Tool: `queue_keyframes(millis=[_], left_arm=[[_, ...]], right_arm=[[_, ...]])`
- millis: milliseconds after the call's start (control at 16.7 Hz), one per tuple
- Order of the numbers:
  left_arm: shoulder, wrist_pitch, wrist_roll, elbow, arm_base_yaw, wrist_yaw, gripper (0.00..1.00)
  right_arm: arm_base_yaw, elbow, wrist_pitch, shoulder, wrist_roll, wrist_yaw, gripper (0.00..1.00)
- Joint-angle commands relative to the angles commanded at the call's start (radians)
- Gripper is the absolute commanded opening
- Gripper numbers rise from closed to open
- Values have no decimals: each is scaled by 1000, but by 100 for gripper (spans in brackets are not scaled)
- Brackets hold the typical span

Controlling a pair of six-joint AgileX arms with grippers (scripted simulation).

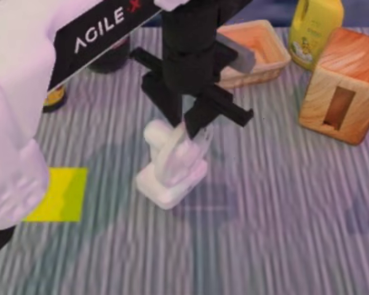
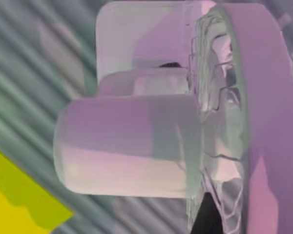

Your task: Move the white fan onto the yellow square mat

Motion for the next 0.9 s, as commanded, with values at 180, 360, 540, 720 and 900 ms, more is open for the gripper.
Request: queue_keyframes(millis=[180, 360, 540, 720, 900], left_arm=[[-82, 39, 244, -119, 91, 0, 0], [-189, 93, 548, -259, 197, 1, 0], [-307, 155, 857, -412, 308, 3, 0], [-414, 210, 1115, -560, 410, 3, 0], [-493, 249, 1285, -679, 486, 2, 0]], right_arm=[[0, 0, 0, 0, 0, 0, 100], [0, 0, 0, 0, 0, 0, 100], [0, 0, 0, 0, 0, 0, 100], [0, 0, 0, 0, 0, 0, 100], [0, 0, 0, 0, 0, 0, 100]])
